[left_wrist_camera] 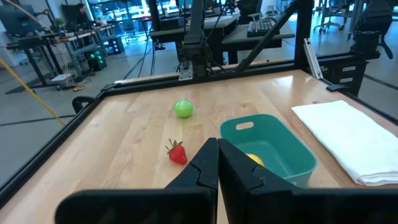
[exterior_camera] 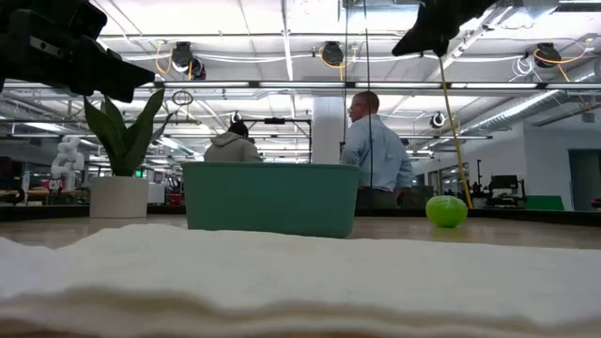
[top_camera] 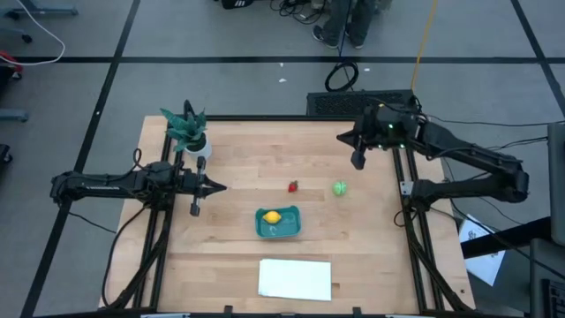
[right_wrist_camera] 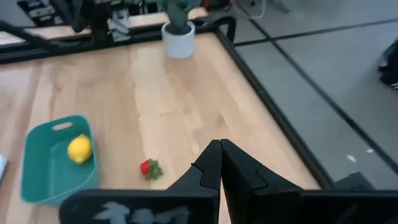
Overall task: Pick and placing Produce into tupperware
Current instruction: Put the green cabbage into the blue bin
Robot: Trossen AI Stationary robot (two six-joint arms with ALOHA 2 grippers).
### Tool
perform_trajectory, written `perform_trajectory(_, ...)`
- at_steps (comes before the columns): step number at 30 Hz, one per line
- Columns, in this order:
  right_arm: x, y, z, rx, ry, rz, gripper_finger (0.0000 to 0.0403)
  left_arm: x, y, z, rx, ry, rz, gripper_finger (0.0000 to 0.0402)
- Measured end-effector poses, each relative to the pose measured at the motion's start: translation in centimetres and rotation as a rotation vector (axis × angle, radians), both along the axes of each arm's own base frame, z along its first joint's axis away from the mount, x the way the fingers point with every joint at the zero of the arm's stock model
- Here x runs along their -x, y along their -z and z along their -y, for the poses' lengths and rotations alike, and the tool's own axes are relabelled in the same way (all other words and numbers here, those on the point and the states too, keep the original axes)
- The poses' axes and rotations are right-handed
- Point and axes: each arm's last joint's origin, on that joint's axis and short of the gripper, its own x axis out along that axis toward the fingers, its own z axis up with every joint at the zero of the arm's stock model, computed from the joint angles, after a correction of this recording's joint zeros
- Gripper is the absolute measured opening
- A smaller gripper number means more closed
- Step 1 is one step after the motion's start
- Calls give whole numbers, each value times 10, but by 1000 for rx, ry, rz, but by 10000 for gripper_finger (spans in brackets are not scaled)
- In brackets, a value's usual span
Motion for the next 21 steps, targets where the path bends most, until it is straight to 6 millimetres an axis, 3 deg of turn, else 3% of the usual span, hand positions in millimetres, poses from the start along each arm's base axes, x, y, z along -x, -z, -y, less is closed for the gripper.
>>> perform_trajectory(12, -21, 16, 24, -109, 54, -184, 0, 0, 0, 0, 6, -1, 0, 5)
perform_trajectory(21, -23, 20, 28, -164, -48, -325, 0, 0, 0, 0, 5, -1, -1, 5)
